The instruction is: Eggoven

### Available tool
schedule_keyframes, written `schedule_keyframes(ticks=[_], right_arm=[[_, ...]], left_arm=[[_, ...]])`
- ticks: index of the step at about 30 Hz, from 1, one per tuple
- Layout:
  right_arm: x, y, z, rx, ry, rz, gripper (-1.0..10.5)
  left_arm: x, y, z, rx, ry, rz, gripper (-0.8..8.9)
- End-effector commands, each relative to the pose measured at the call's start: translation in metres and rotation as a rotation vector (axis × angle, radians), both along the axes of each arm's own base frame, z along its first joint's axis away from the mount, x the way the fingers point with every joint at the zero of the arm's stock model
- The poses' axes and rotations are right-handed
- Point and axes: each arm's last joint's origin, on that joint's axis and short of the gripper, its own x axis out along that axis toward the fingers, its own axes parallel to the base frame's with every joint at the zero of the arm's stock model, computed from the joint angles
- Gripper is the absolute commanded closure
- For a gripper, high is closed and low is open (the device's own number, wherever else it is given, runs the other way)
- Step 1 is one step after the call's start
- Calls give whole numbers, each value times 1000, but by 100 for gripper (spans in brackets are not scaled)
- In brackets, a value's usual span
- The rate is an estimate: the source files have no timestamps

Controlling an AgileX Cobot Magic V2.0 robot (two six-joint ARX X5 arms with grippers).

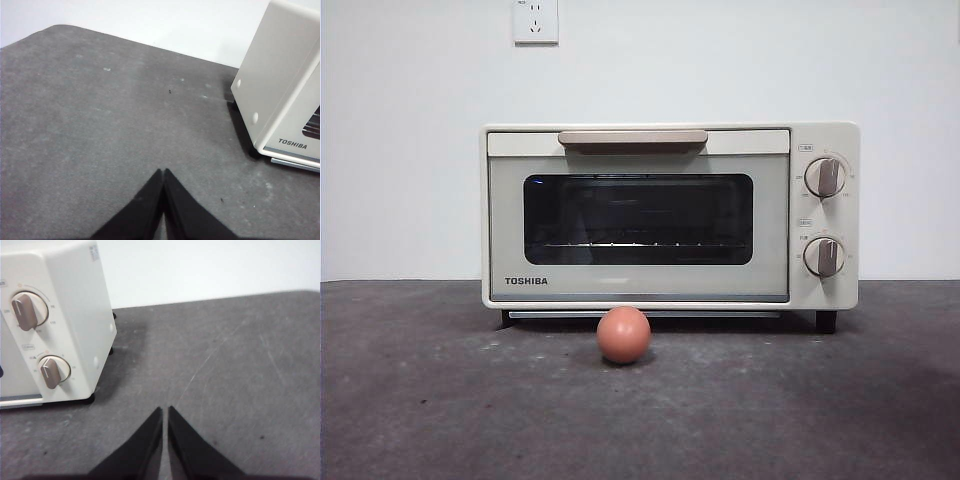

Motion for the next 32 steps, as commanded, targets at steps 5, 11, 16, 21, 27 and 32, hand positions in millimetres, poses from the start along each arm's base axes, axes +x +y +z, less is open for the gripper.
schedule_keyframes(ticks=[5,11,16,21,27,32], right_arm=[[-1,3,2,134,8,94,944],[-11,3,26,173,60,96,944],[-24,4,68,190,-25,110,944],[-29,5,106,194,-36,165,944],[-24,10,139,161,113,324,944],[-15,13,159,129,285,453,944]], left_arm=[[0,-3,-3,-122,31,-93,810],[-6,-6,14,-262,50,-168,810],[-13,-8,41,-293,78,-217,810],[-16,-10,75,-280,87,-304,810],[-16,-13,112,-194,161,-437,810],[-15,-16,135,-140,255,-550,810]])
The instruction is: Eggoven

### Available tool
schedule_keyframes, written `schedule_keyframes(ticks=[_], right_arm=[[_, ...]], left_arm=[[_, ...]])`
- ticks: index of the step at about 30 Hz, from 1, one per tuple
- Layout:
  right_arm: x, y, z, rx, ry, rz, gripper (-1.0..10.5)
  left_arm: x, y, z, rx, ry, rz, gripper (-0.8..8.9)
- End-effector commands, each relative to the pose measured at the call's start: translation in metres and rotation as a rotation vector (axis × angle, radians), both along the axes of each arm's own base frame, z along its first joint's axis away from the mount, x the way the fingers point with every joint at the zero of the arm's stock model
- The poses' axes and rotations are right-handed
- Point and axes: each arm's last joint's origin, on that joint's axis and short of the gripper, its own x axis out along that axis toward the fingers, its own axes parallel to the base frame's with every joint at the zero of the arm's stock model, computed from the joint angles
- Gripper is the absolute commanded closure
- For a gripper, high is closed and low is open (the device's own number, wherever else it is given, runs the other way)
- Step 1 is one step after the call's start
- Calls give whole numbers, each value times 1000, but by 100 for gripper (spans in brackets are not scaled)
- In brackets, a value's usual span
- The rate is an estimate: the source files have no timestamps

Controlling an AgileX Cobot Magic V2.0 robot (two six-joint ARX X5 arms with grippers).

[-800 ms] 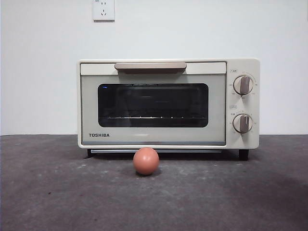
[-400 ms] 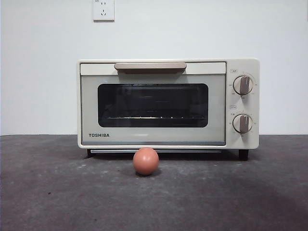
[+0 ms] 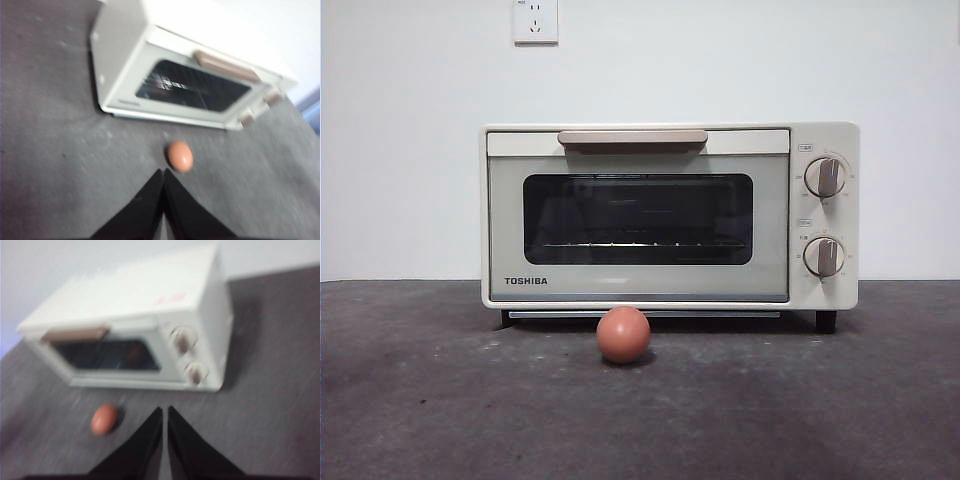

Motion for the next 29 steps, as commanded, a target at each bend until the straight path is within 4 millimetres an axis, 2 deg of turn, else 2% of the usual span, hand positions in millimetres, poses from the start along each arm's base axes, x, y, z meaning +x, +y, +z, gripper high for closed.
schedule_keyframes(ticks=[1,7,13,15,19,24,29], right_arm=[[5,2,12,-56,53,86,944],[13,9,24,-67,187,254,944],[19,17,21,-82,259,340,936],[21,19,21,-81,268,355,857],[24,21,20,-49,313,335,562],[33,26,16,-25,378,346,538],[51,40,14,15,400,377,538]], left_arm=[[0,-1,13,71,-11,-89,810],[1,-3,25,106,71,-194,810],[1,-6,30,116,78,-236,810],[1,-6,30,116,79,-236,810],[1,-6,30,116,79,-237,810],[1,-6,30,116,78,-237,810],[1,-6,30,116,77,-237,810]])
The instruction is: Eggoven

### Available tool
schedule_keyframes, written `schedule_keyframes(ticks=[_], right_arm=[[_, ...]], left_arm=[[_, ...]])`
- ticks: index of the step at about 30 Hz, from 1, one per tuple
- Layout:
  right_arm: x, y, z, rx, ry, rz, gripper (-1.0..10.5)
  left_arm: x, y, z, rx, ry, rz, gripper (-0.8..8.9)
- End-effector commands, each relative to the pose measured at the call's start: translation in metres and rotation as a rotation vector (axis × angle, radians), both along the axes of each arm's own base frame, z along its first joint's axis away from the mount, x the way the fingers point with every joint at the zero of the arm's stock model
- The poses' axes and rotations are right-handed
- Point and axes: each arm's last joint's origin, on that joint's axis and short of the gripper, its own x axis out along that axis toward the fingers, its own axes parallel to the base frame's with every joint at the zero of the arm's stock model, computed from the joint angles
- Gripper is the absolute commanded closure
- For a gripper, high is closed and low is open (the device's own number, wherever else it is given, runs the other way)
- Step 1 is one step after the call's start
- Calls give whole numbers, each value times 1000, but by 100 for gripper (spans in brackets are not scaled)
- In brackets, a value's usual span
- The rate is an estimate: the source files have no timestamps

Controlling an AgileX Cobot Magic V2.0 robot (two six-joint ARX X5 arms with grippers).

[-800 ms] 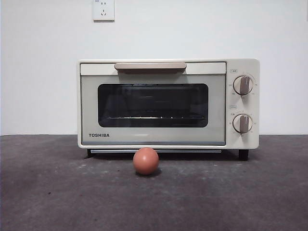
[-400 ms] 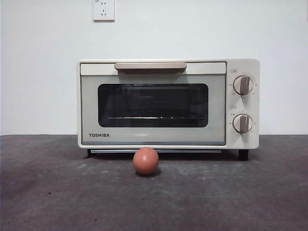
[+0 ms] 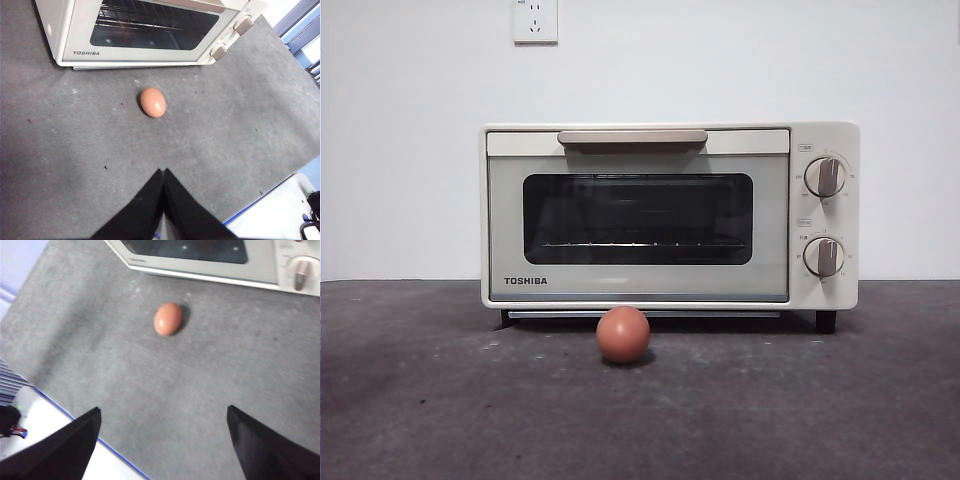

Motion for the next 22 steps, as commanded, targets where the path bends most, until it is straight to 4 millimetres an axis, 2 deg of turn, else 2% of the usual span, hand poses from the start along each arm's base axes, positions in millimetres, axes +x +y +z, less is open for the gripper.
schedule_keyframes(ticks=[1,6,18,22], right_arm=[[12,10,5,44,6,-2,539],[35,42,-4,14,26,5,539],[91,143,-57,-94,80,7,540],[117,177,-69,-163,106,8,540]], left_arm=[[0,0,7,2,-33,-13,810],[0,0,7,2,-33,-14,810],[0,-1,7,1,-33,-21,810],[-1,-2,7,1,-33,-35,810]])
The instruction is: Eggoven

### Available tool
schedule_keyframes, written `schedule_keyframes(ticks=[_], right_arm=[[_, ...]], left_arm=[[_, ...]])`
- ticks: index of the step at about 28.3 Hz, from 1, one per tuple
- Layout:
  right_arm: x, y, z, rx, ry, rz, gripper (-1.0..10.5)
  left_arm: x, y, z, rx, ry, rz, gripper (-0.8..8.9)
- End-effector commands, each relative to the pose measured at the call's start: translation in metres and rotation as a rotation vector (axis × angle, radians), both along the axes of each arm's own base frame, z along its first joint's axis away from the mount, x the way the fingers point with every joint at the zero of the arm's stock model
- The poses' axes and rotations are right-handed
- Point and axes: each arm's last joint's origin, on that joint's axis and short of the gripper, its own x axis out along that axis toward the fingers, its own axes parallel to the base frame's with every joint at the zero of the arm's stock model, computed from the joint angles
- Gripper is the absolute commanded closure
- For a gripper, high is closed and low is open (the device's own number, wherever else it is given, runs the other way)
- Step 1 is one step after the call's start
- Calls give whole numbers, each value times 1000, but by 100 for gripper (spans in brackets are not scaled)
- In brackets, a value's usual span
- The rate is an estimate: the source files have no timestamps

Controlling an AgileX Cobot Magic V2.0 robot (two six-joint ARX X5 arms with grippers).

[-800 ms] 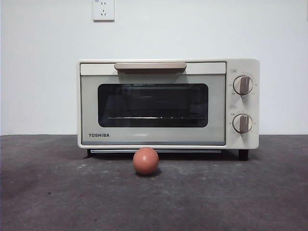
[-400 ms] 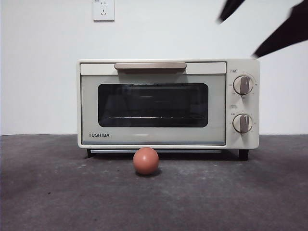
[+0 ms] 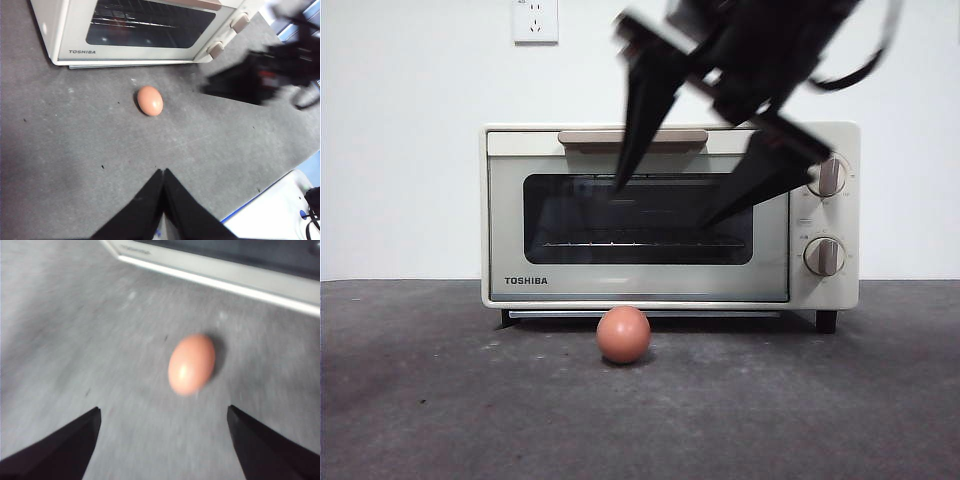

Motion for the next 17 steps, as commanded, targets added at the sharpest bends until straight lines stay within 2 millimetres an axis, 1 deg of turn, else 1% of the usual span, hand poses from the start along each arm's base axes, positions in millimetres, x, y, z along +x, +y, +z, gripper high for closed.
schedule_keyframes(ticks=[1,4,7,12,17], right_arm=[[15,24,-6,-33,16,-1,540],[29,45,-24,-101,45,-5,540],[37,58,-41,-155,52,-20,540],[43,64,-63,-210,67,-52,549],[47,68,-73,-210,60,-74,549]], left_arm=[[0,-1,7,1,-33,-22,810],[-1,-2,7,1,-33,-36,810],[-1,-3,7,1,-33,-48,810],[-1,-5,7,1,-39,-67,810],[-1,-6,8,0,-44,-79,810]])
